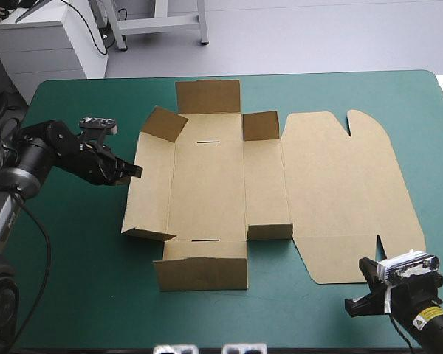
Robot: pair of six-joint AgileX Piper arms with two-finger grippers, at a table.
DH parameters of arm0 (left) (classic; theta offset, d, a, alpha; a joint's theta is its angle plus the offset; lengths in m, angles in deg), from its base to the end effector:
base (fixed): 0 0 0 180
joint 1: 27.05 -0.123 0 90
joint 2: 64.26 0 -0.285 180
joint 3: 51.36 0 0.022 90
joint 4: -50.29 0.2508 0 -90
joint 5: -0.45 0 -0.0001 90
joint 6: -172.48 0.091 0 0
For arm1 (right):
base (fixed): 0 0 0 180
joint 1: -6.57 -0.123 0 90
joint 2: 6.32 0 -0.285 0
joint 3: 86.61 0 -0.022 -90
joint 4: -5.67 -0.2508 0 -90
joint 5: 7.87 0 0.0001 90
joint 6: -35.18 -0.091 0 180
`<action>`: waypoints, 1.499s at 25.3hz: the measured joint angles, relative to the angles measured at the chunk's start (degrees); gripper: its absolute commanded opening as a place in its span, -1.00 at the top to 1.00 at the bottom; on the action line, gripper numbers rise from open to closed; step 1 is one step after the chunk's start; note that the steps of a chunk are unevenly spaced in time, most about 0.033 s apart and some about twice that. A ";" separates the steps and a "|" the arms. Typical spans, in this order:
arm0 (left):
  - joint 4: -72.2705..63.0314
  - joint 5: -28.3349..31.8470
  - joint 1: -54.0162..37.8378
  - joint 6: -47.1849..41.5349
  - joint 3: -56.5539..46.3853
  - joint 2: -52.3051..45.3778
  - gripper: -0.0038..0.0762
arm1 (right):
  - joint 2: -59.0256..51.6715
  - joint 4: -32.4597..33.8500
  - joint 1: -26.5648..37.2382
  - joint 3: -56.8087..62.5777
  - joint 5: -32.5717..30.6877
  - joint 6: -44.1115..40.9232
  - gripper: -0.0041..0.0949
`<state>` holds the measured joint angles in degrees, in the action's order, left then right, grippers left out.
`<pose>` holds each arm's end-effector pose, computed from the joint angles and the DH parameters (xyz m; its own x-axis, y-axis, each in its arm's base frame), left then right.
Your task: Fold the box
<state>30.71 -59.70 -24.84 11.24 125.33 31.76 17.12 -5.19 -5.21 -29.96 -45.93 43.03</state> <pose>0.3122 -0.0385 0.3067 -0.8936 0.1797 -0.4114 0.2845 0.9355 -0.2095 0.0583 0.0230 0.2592 -0.4582 -0.0824 -0.8850 -0.2976 0.9525 0.0653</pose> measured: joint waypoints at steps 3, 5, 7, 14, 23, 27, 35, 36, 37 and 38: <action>-10.46 -3.89 -7.66 8.53 0.37 3.23 0.87 | 0.00 0.00 0.00 0.00 0.00 0.00 0.95; -13.56 -7.56 -13.17 11.96 0.44 5.90 0.86 | 0.00 0.00 0.00 0.00 0.00 0.00 0.95; -13.69 -8.67 -14.57 15.11 0.44 7.95 0.73 | 0.00 0.00 0.00 0.00 0.00 0.00 0.95; -16.12 -9.23 -14.63 17.40 0.00 9.57 -0.69 | 0.00 0.00 0.00 0.00 0.00 0.00 0.95; -16.68 -9.23 -13.96 11.12 0.00 9.57 -0.41 | 0.00 0.00 0.00 0.00 0.00 0.00 0.95; -16.68 -9.23 -11.45 10.45 0.00 9.62 -0.25 | 0.00 0.00 0.00 0.00 0.00 0.00 0.95; -17.13 -9.23 -6.73 8.89 0.00 13.16 -0.21 | 0.00 0.00 0.00 0.00 0.00 0.00 0.95; -17.43 -9.23 -6.68 8.51 0.00 13.75 -0.21 | 0.00 0.00 0.00 0.00 0.00 0.00 0.95; -17.74 -9.23 -6.68 8.14 0.00 14.19 -0.21 | 0.00 0.00 0.00 0.00 0.00 0.00 0.95; -18.07 -9.17 -6.68 7.90 -0.04 14.64 -0.21 | 0.00 0.00 0.00 0.00 0.00 0.00 0.95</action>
<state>12.63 -68.88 -31.52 19.14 125.29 46.39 17.12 -5.19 -5.21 -29.96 -45.93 43.03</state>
